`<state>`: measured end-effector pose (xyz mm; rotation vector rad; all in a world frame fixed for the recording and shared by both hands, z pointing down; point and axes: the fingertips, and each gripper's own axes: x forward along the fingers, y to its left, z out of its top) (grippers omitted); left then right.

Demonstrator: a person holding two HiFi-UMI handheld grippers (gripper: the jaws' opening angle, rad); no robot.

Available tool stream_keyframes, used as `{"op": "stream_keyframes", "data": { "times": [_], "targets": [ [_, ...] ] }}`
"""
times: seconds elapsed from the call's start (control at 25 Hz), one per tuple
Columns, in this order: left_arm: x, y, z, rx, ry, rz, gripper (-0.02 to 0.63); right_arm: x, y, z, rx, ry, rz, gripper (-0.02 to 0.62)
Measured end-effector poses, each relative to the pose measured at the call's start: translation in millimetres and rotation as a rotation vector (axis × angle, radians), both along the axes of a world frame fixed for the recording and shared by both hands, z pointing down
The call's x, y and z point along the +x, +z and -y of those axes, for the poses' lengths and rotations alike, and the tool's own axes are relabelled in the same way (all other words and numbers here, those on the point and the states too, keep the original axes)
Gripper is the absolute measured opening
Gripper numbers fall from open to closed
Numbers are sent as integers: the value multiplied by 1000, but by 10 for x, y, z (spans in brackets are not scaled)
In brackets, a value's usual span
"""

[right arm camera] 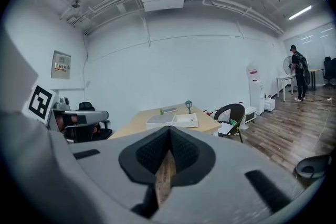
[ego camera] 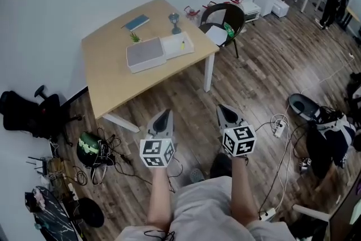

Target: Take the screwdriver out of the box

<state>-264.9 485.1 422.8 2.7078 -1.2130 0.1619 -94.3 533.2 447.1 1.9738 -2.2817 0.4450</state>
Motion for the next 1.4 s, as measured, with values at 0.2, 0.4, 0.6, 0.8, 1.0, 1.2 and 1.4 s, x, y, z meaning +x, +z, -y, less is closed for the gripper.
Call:
{"op": "stream_keyframes", "data": {
  "times": [0.2, 0.4, 0.6, 0.8, 1.0, 1.2, 1.4],
  "targets": [
    [95, 125, 164, -18, 4, 27, 11, 195, 131, 101, -25, 5, 22, 75],
    [223, 195, 462, -32, -3, 45, 77, 325, 211, 403, -33, -8, 49, 75],
    [354, 223, 883, -32, -10, 64, 77, 483, 244, 884, -37, -27, 76, 84],
    [594, 152, 1461, -24, -16, 78, 78, 731, 178, 1494, -30, -46, 106, 98],
    [1027, 138, 2141, 12, 62, 188, 84, 1015, 110, 1996, -28, -87, 117, 112],
    [1279, 155, 2610, -32, 2, 143, 84, 1274, 203, 2459, -69, -134, 131, 112],
    [1506, 254, 2824, -91, -59, 92, 86, 1572, 135, 2808, -54, -164, 164, 114]
  ]
}}
